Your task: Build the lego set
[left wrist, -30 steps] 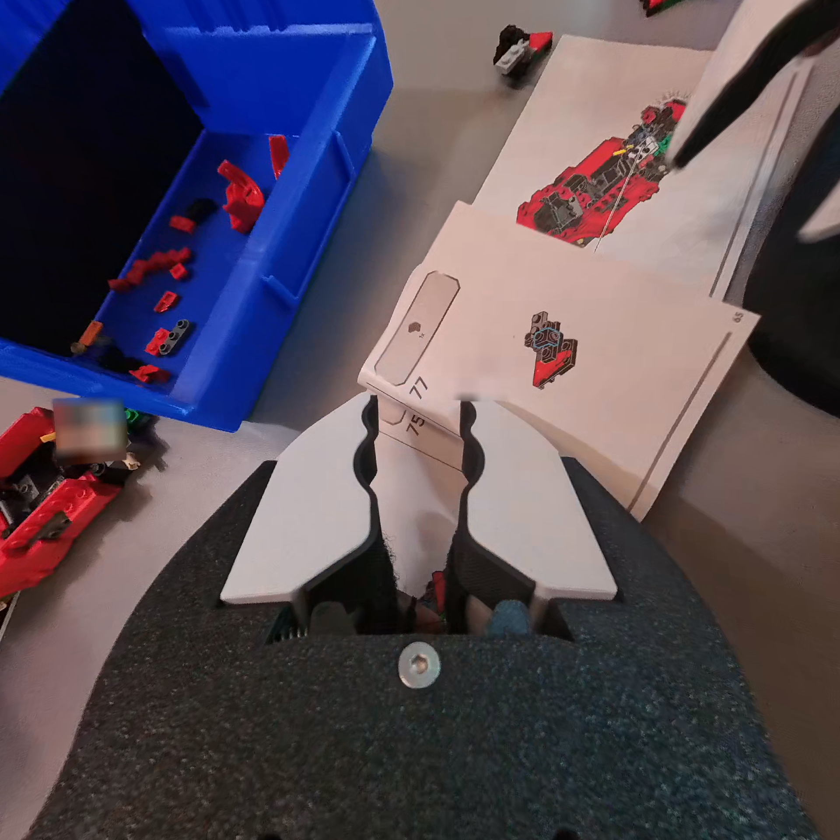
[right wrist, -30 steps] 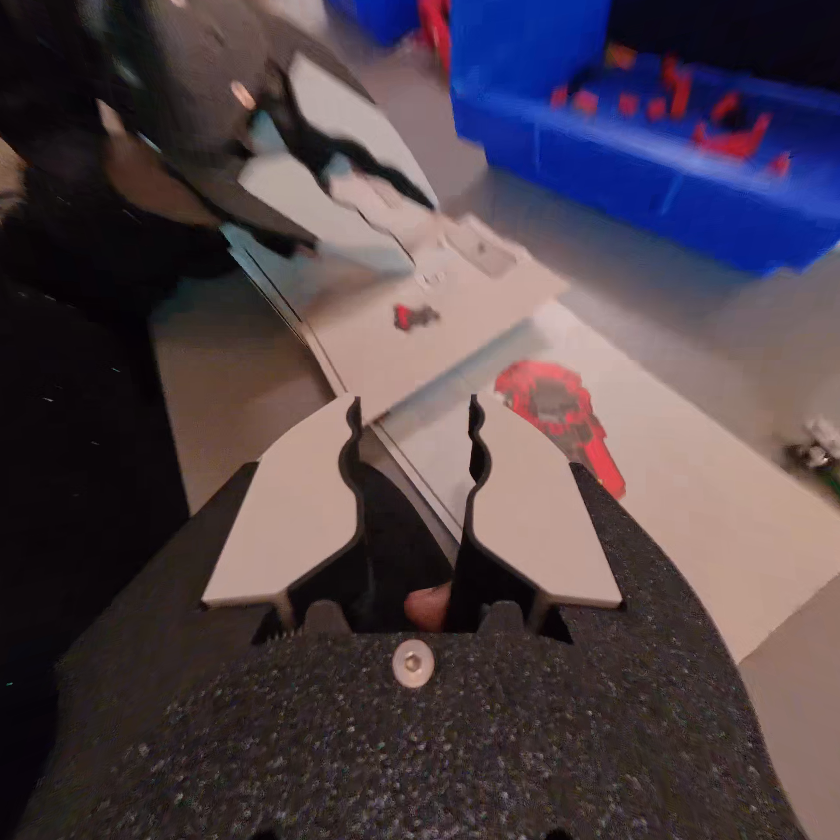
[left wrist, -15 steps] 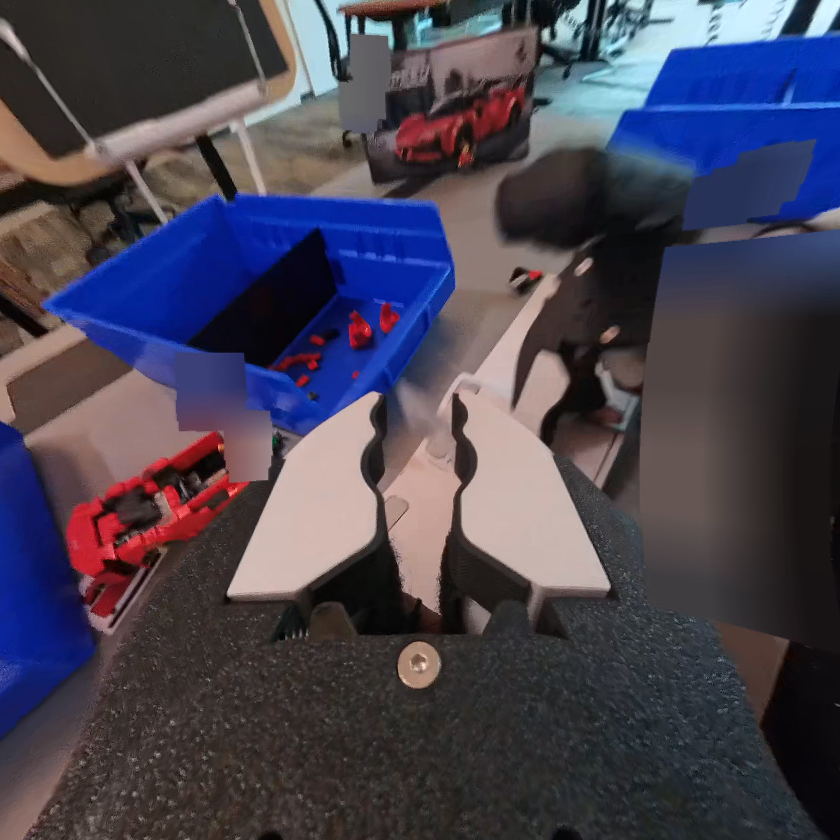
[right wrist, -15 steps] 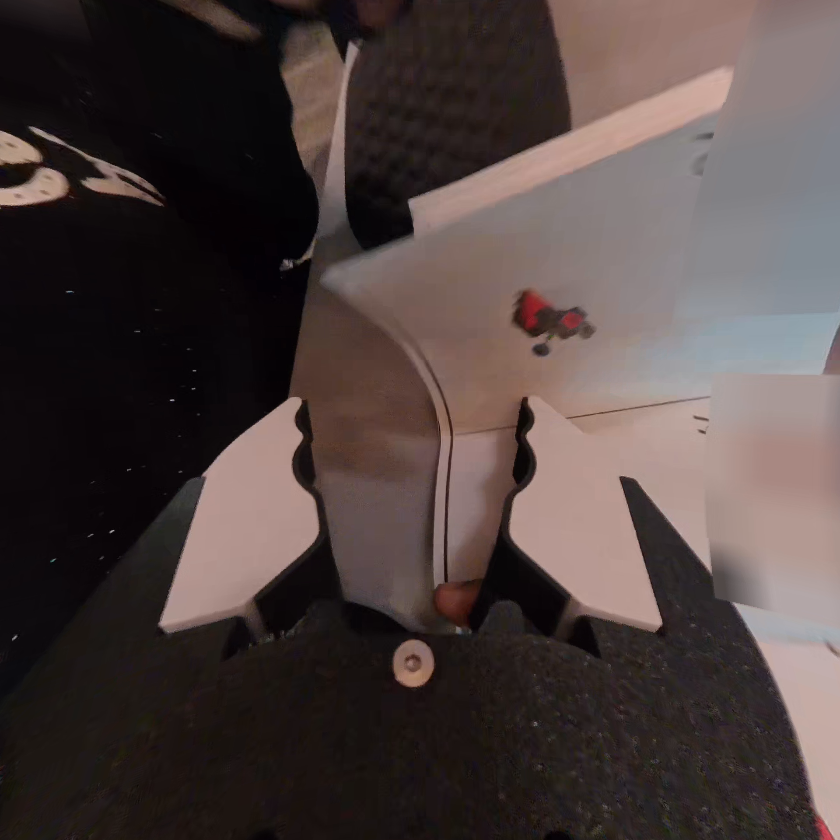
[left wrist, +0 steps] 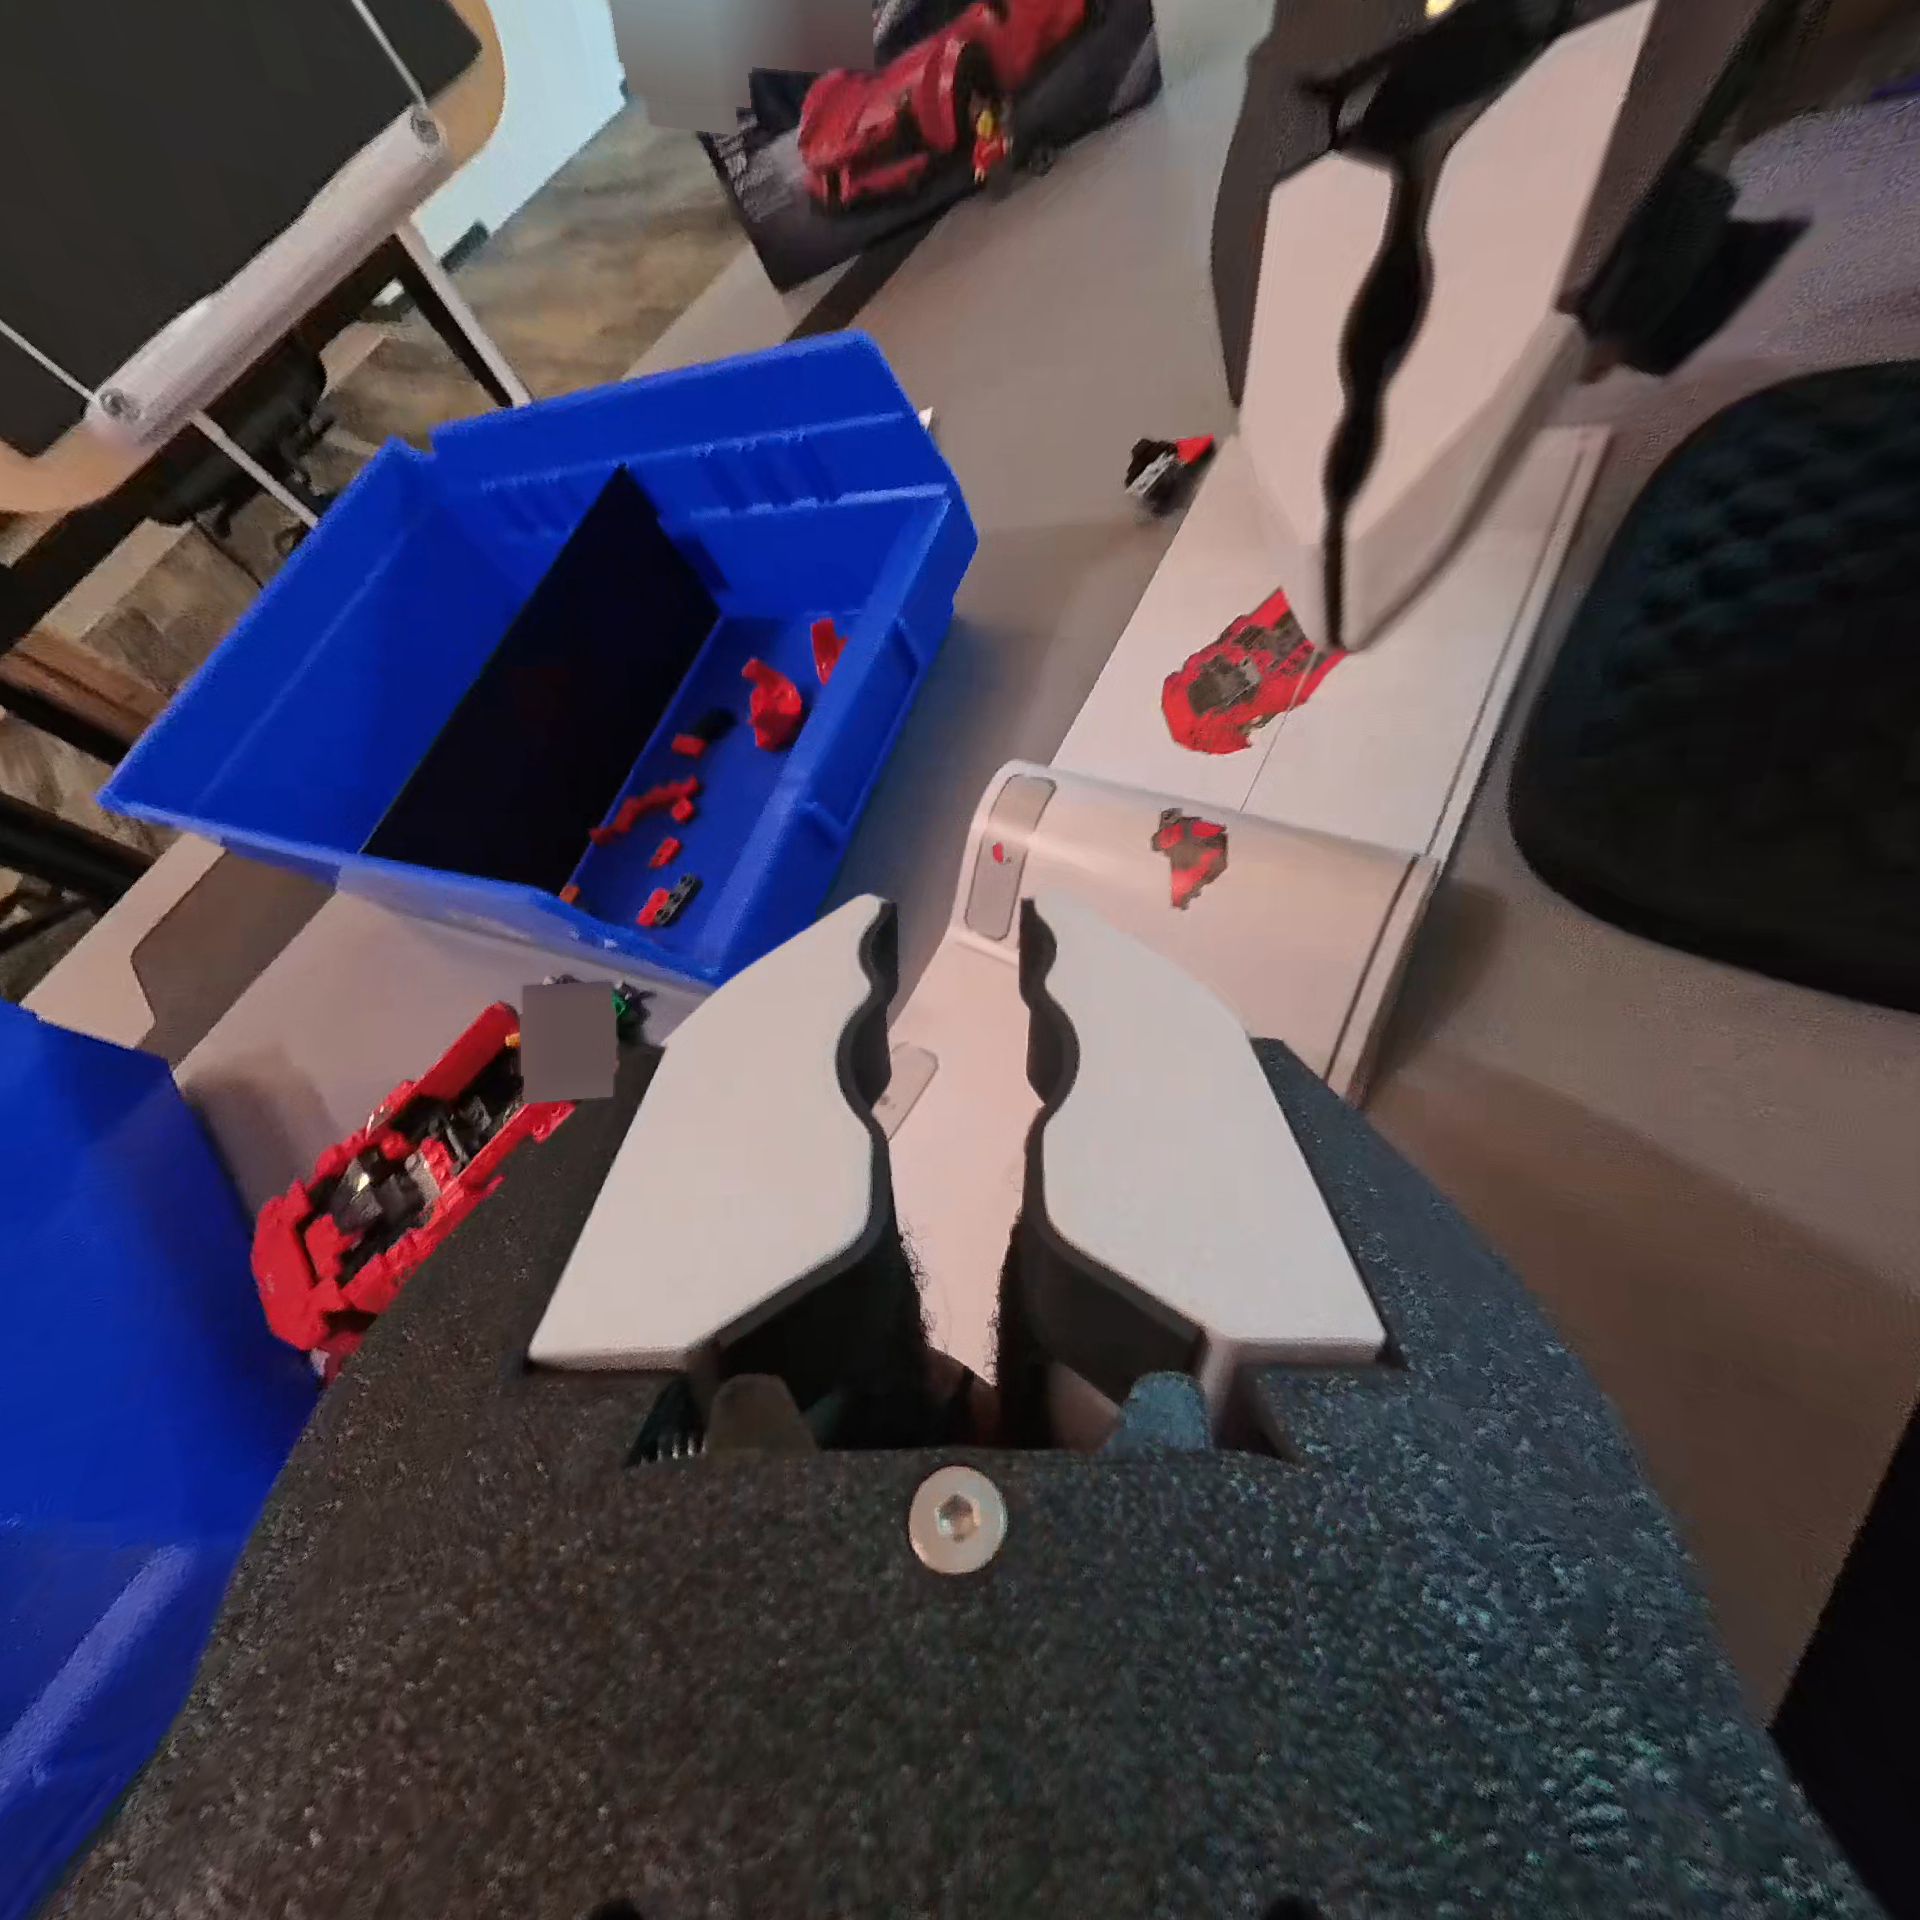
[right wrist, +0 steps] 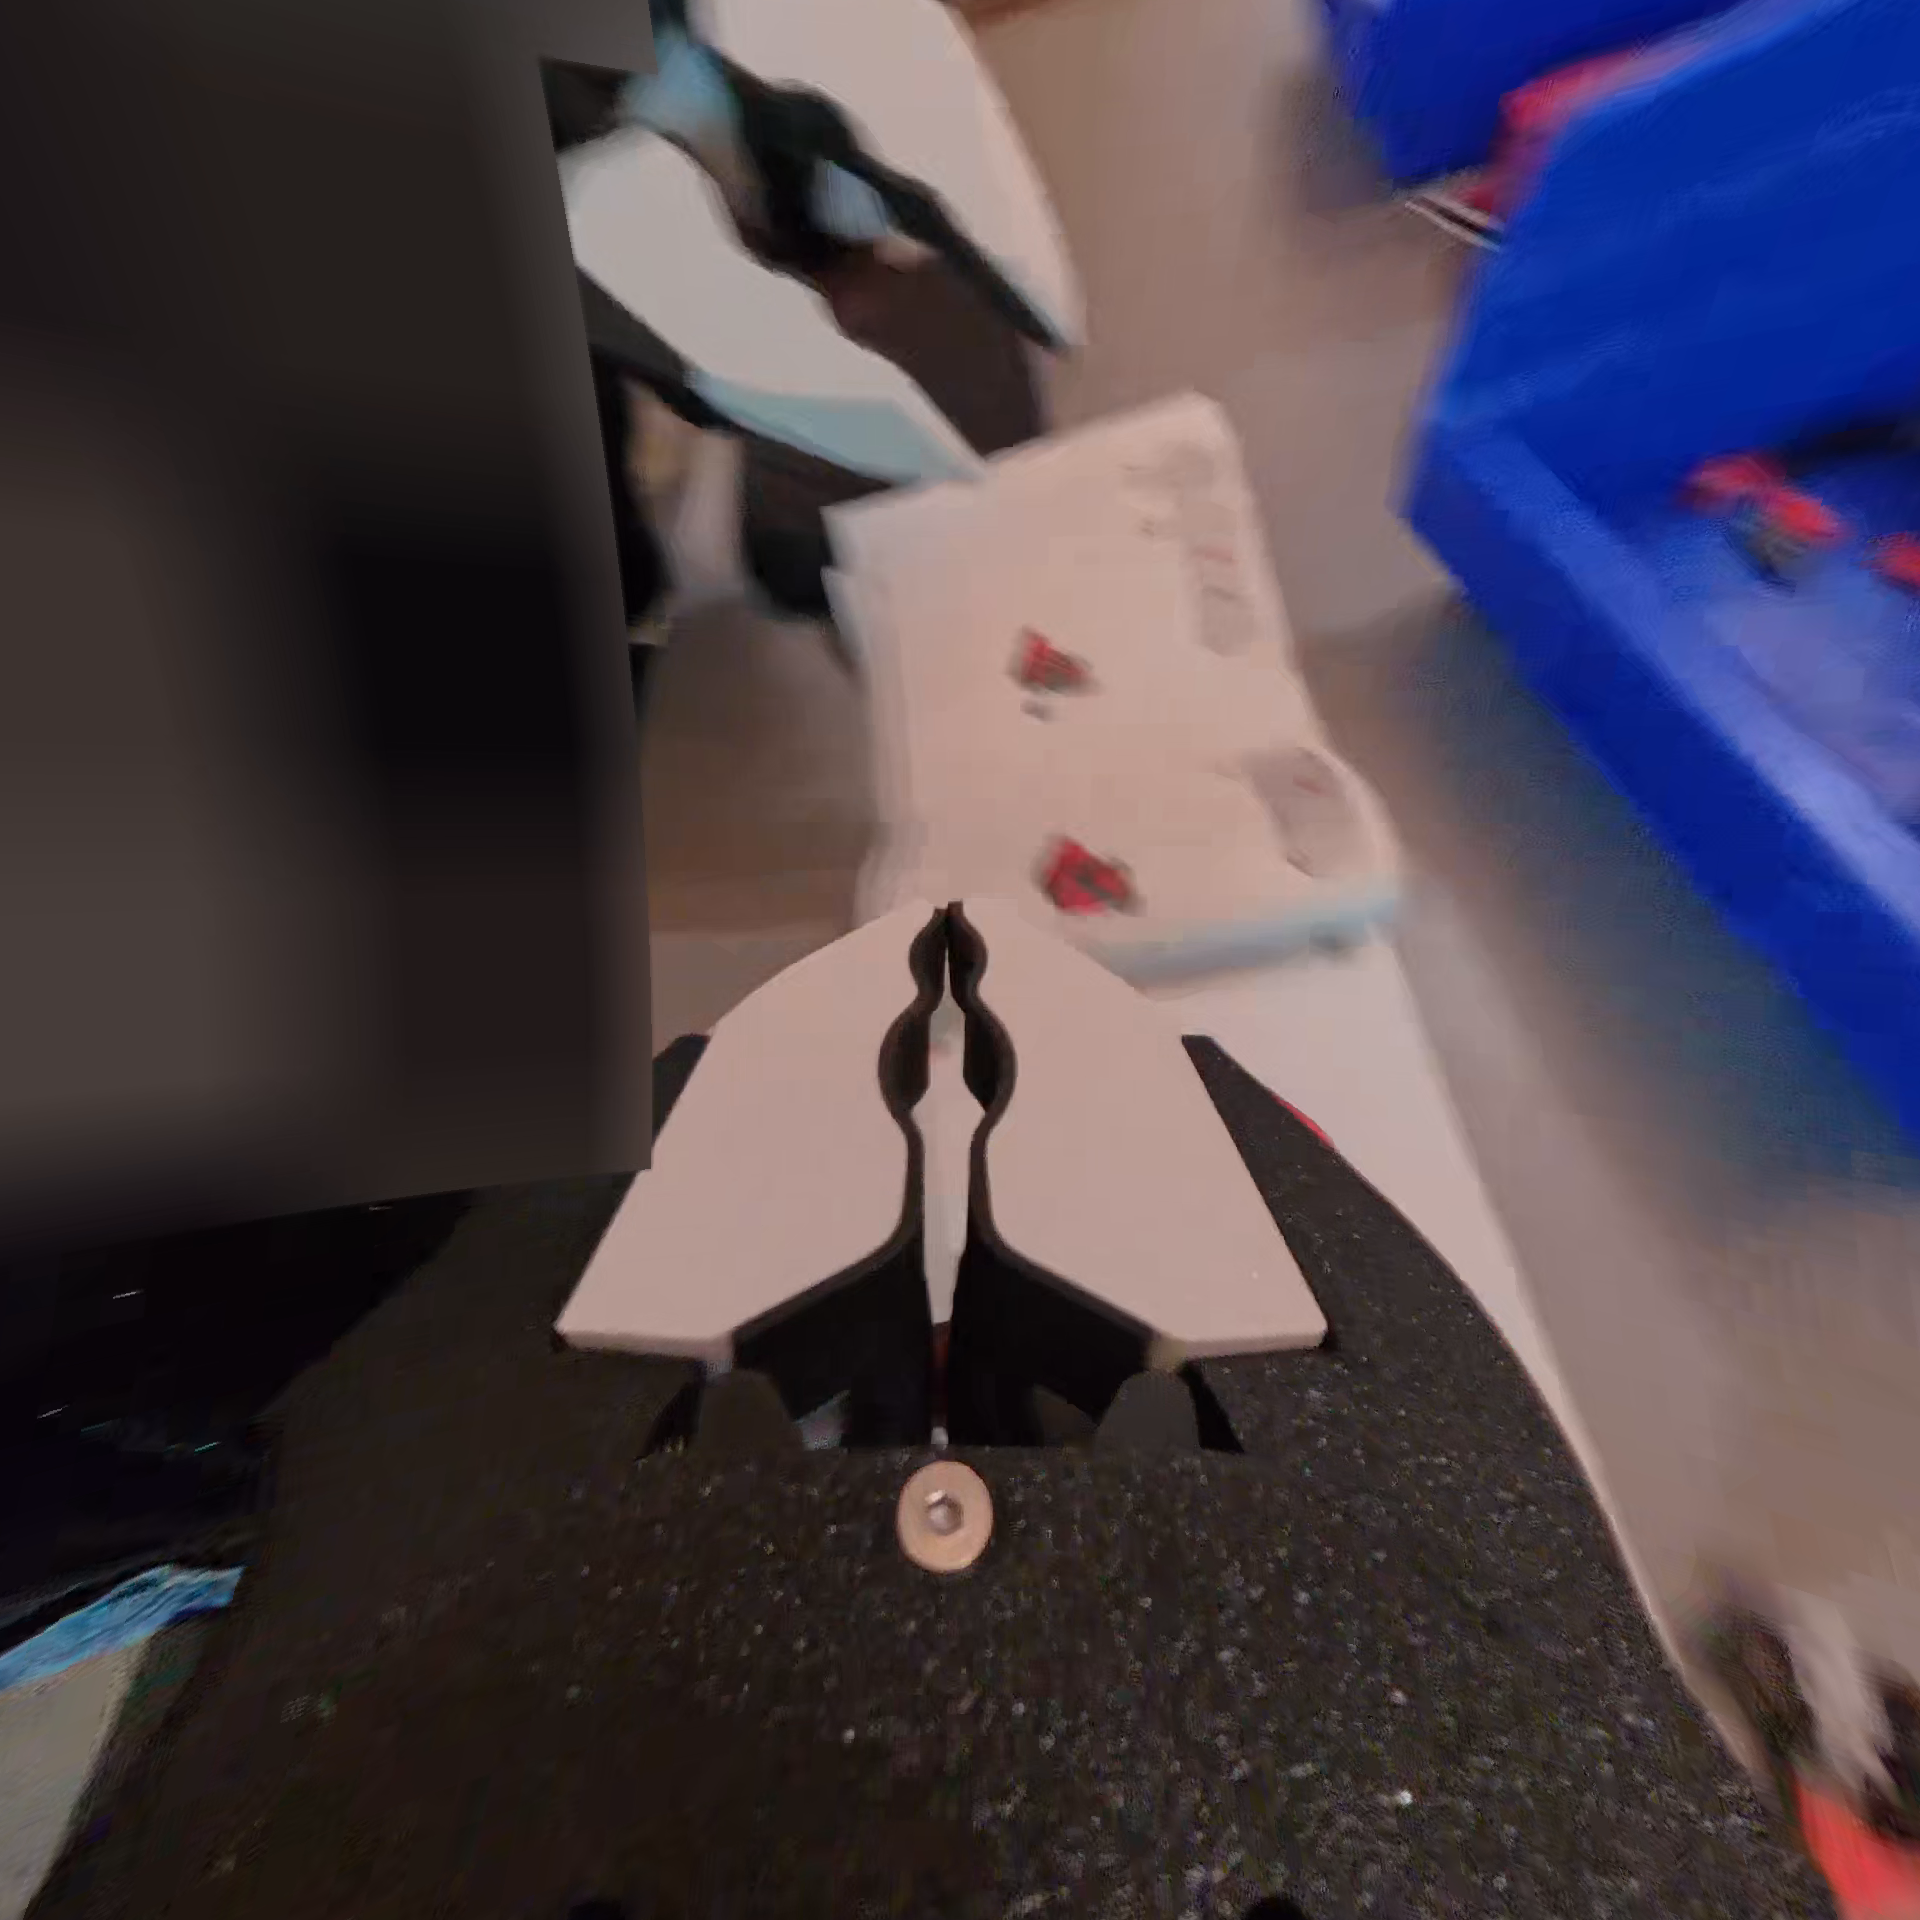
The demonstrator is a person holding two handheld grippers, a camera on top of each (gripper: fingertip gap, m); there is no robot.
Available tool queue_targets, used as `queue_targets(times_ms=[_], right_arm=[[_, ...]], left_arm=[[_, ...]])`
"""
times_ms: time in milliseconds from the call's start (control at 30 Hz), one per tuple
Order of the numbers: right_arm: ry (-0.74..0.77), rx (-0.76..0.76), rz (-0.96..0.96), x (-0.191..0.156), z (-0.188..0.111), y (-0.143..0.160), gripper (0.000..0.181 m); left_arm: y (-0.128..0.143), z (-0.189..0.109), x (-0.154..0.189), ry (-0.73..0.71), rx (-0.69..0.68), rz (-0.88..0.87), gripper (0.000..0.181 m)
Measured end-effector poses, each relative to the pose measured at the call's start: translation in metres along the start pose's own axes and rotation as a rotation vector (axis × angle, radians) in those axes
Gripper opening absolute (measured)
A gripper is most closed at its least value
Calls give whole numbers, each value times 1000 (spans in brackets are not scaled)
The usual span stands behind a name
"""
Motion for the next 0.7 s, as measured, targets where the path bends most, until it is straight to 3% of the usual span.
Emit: queue_targets(times_ms=[33,167,300,433,567,633,700], right_arm=[[62,-21,23,14,-5,9,0],[-41,-47,134,28,13,26,0],[-184,-10,251,28,39,24,0],[-200,-35,400,37,53,35,0],[-220,-27,367,34,52,34,0],[-256,90,384,36,43,26,0],[-217,213,457,48,31,23,0]], left_arm=[[1,0,-3,-7,-12,-3,22],[0,2,-7,17,-50,-12,22],[-13,14,19,219,-17,-18,20],[-16,46,55,343,-50,53,12],[-2,77,79,367,-147,192,2],[21,83,83,413,-282,185,3],[22,79,80,438,-240,64,0]])
Point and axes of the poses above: each gripper's, where its closed fingertips meet, z out along the fingers, y out of its underside, x = y × z across the jaws, the point moved 4 cm from there along -z, back along the fingers, and after that the axes turned 1 degree about -z, right-handed, at the moved point
